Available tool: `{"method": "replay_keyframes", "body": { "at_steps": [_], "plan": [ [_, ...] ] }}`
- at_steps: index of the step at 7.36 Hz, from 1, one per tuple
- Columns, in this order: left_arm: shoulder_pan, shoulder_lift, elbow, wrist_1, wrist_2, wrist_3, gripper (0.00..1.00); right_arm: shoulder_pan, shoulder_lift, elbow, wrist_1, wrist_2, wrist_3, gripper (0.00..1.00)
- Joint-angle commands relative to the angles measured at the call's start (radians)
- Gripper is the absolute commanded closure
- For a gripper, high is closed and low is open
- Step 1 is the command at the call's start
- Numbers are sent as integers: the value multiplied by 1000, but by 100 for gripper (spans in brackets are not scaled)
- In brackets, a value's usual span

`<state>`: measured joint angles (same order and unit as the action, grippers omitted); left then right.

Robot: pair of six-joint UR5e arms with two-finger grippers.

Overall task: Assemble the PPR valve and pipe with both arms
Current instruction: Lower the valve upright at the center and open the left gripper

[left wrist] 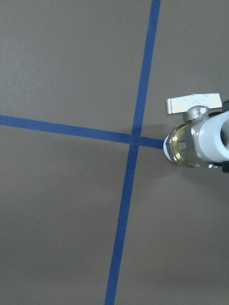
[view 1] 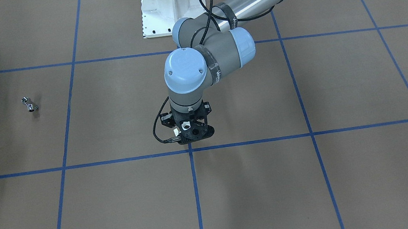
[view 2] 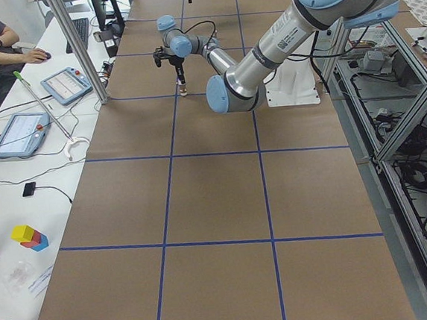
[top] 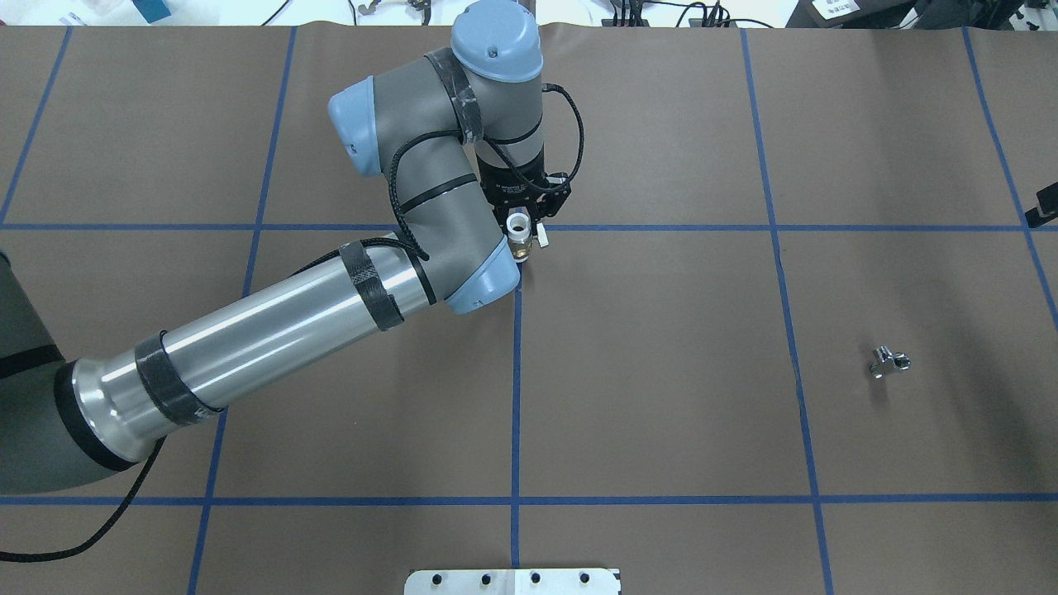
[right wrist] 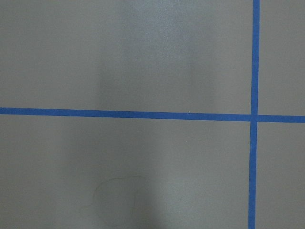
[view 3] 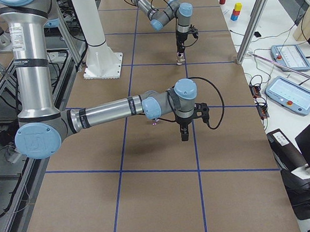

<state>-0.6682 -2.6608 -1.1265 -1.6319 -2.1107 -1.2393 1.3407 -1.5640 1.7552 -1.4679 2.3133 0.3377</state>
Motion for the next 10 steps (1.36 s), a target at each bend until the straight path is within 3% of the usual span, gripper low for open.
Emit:
{"method": "replay_keyframes", "body": {
  "at_steps": [1,2,4,7,10],
  "plan": [
    [2,1,1,0,0,0,100,0,-2,-2,24,0,1,0],
    [4,1,1,0,0,0,94,0,-2,-3,24,0,1,0],
    [6,2,1,-2,0,1,59,0,-2,-3,24,0,1,0],
    [6,4,1,0,0,4,34,0,-4,-5,24,0,1,0],
    [3,5,-27,15,-2,1,30,0,-2,-5,24,-2,7,0]
  ]
}}
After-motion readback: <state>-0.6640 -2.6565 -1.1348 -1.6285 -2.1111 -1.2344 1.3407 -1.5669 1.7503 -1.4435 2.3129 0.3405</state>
